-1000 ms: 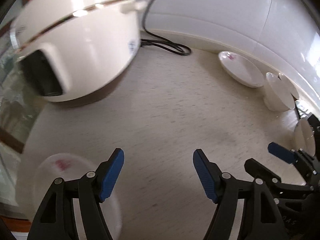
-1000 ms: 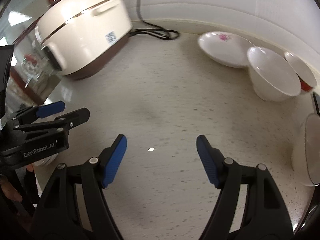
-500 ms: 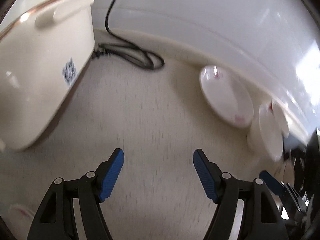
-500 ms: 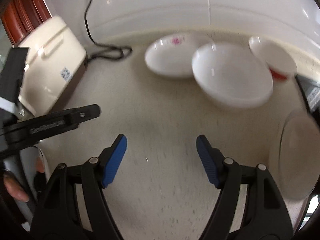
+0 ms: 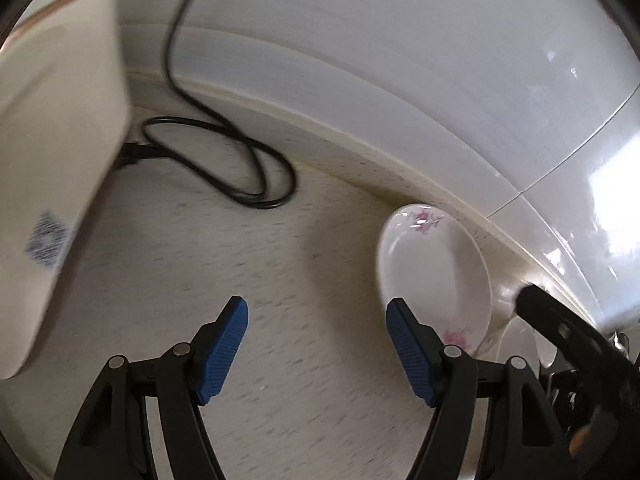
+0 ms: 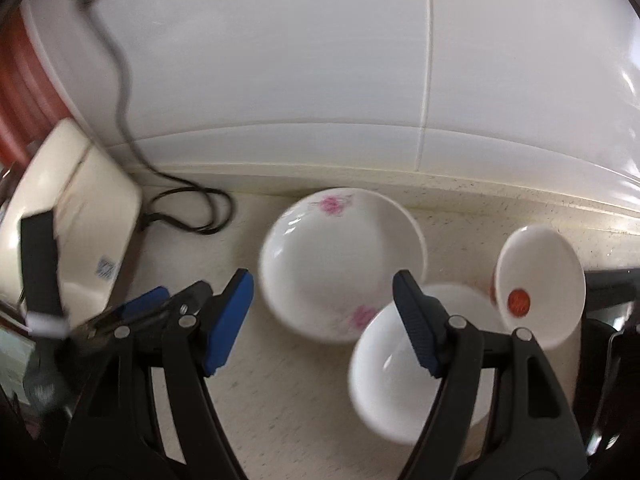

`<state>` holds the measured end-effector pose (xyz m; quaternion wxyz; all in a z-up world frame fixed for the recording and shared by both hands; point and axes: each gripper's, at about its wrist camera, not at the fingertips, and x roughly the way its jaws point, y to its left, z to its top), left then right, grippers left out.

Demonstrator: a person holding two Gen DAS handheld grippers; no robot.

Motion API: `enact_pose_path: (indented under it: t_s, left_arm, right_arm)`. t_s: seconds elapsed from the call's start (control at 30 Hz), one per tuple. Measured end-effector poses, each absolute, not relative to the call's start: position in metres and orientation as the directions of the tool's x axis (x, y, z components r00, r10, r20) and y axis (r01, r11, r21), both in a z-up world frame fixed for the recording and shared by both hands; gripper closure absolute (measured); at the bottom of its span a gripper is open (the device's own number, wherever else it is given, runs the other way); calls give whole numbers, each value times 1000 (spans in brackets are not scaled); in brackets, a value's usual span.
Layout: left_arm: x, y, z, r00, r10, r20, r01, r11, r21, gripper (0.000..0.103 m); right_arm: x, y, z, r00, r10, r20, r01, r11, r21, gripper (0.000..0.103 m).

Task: Organize plates and bowls
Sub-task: 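Close the left tool on a flower plate rim while the right grips another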

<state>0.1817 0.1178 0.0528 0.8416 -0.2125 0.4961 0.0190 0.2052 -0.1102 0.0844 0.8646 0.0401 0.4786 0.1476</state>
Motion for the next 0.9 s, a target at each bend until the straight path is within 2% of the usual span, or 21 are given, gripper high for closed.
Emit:
enact_pose_path:
  t_s: [0.07,0.23,0.53,0.7,0.8,0.9]
  left_arm:
    - [193,108,49,490,-180,-853,-228,918,-325,30]
    - [215,91,41,473,-153,-868,-214,936,-281,30]
    - [238,69,27,455,-121,-882,-178,958,-224,31]
    - [233,61,22,470,-64,-880,-158,975,-155,33]
    - [223,73,21,469,-46,-882,-188,971,-151,34]
    - [210,90,21,469,-32,-883,-226,962,-155,34]
  right_arm:
    - [227,-114,76,445,283,-849,-210,955,209,28]
    - [267,-118,54,295,241,-925,-321,937,142,28]
    - [300,-125,38,207,221,-953,-328,934,145,30]
    - [300,-117,16,144,191,-971,-342,930,132,53]
    - [298,-115,17,109,248,-963,-333,922,199,65]
    - [294,-96,16,85,263,-961,-383,899,212,69]
